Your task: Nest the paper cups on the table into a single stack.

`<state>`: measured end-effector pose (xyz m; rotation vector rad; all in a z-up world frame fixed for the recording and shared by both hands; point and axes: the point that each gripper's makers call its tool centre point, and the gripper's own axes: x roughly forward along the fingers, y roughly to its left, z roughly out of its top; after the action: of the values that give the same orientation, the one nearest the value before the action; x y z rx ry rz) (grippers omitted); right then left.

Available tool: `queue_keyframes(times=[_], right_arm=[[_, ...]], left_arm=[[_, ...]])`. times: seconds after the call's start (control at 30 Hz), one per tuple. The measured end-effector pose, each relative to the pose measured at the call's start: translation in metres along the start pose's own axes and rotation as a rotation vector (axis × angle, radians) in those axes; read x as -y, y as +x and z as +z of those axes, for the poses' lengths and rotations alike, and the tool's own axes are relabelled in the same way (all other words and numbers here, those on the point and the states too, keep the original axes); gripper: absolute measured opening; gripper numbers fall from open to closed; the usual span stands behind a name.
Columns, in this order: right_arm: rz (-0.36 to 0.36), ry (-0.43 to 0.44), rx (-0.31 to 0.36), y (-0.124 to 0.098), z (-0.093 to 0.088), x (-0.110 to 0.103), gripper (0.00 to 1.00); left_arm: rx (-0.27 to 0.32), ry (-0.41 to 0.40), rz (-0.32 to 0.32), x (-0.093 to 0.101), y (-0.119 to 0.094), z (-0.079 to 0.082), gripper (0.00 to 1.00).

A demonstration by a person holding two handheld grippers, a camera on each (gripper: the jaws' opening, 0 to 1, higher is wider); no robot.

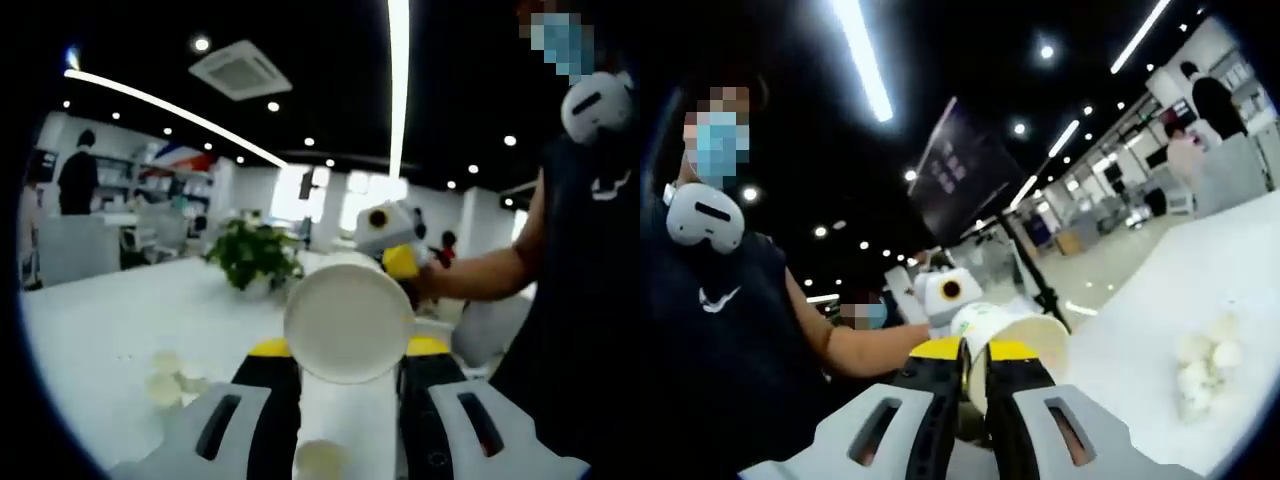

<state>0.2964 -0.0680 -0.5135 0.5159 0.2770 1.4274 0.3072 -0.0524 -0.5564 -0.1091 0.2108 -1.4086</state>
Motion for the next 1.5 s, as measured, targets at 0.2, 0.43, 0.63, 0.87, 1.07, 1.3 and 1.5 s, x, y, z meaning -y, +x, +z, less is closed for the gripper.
queue_keyframes(times=[0.2, 0.43, 0.63, 0.87, 1.07, 1.3, 1.5], right_arm=[[0.032, -0.042, -0.056, 0.006, 0.001, -0.020, 0.00], [-0.052, -0.136, -0.161, 0.004, 0.000, -0.017, 0.00], [-0.124, -0.283, -0.399, 0.007, -0.016, -0.011, 0.00], [-0.159, -0.396, -0.633, 0.009, -0.024, -0.002, 0.00], [-0.210, -0.476, -0.912, -0.003, -0.037, 0.016, 0.00], [-0.209, -0.572, -1.171, -0.010, -0.048, 0.025, 0.00], [-0.186, -0.630, -1.292, 0.000, -0.053, 0.029, 0.00]], left_arm=[[-0.045, -0.003, 0.016, 0.003, -0.003, -0.005, 0.43], [-0.080, 0.077, 0.232, -0.029, -0.014, -0.009, 0.88], [-0.201, 0.044, 0.413, -0.057, -0.041, -0.039, 0.98], [-0.206, -0.014, 0.504, -0.069, -0.071, -0.057, 0.98], [-0.227, -0.035, 0.579, -0.075, -0.103, -0.077, 0.98], [-0.231, -0.048, 0.624, -0.078, -0.121, -0.089, 0.98], [-0.246, -0.064, 0.641, -0.079, -0.126, -0.097, 0.98]])
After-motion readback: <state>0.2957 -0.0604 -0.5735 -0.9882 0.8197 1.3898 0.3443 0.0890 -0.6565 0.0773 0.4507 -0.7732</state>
